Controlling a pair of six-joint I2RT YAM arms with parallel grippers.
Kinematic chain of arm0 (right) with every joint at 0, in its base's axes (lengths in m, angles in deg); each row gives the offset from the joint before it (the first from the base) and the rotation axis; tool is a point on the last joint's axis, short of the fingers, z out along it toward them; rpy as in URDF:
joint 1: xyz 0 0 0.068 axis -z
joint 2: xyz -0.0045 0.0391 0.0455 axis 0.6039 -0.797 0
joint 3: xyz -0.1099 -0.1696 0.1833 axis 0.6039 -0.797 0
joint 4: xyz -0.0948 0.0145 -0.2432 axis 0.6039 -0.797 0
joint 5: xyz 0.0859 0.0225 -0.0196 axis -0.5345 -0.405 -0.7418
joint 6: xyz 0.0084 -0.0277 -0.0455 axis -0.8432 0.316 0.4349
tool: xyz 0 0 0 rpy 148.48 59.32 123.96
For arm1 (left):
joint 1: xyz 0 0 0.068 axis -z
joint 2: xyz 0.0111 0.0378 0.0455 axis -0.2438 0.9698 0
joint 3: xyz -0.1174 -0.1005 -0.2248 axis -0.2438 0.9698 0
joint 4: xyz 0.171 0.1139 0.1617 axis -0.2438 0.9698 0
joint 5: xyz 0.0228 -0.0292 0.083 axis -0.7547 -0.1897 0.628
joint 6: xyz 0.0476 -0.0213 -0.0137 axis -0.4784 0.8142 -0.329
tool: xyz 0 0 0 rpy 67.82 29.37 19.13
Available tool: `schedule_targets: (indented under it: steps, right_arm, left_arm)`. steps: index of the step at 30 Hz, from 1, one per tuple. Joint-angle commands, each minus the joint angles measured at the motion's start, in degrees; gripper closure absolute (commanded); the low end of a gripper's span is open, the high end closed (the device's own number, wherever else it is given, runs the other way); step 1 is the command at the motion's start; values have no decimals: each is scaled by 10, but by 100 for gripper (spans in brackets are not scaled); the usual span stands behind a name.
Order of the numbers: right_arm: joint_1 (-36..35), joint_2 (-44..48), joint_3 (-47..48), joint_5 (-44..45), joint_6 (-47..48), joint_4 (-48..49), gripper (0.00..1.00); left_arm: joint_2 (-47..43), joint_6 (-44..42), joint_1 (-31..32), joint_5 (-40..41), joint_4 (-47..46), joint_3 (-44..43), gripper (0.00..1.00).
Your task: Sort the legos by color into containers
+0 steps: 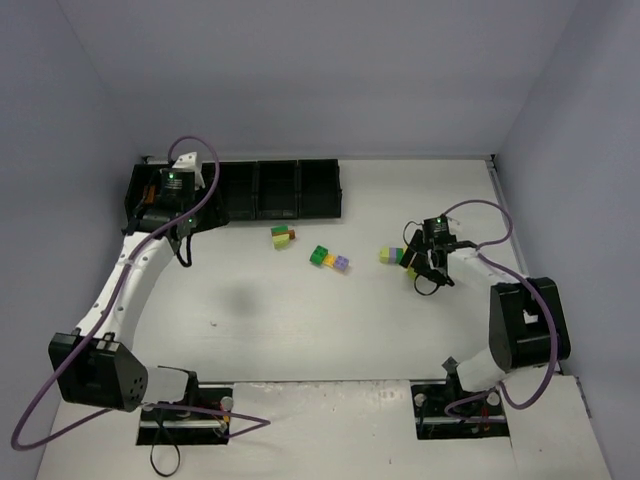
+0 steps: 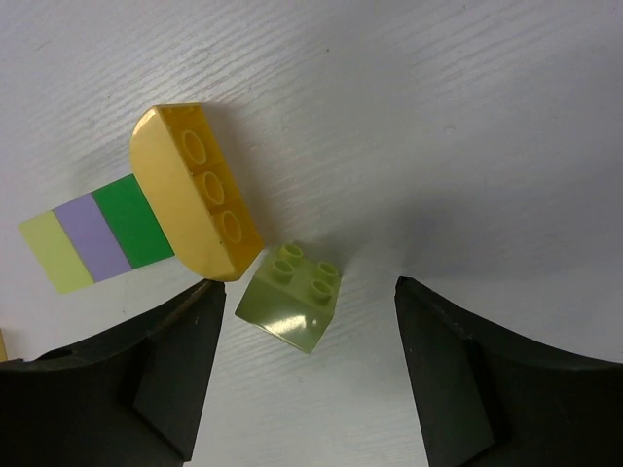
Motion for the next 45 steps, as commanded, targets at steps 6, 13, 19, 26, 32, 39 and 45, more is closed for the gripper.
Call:
schedule_targets:
  steps: [6, 13, 19, 26, 32, 39, 45]
  right_arm:
    - [-2, -13, -1, 26, 6, 38, 64]
    - [-50, 61, 14, 23, 19, 4, 100]
    - [-106, 122, 125, 26, 97, 2, 100]
    - [-124, -12, 287, -28, 188, 56, 99]
    - [-150, -141, 411, -52, 229, 93, 98]
    - [-170, -287, 533, -67, 248, 141, 95]
    - [-185, -369, 607, -57, 258, 155, 95]
  left_arm:
    - [-105, -8, 6, -1, 34, 52, 49]
    - [-128, -7, 6, -11, 43, 67, 49]
    - [-141, -17, 8, -23, 54, 76, 48]
    - [-161, -24, 10, -52, 69, 107, 48]
    - [-181, -13, 11, -67, 80, 126, 48]
    - [-212, 9, 13, -87, 90, 159, 48]
    - [-232, 17, 14, -79, 101, 177, 48]
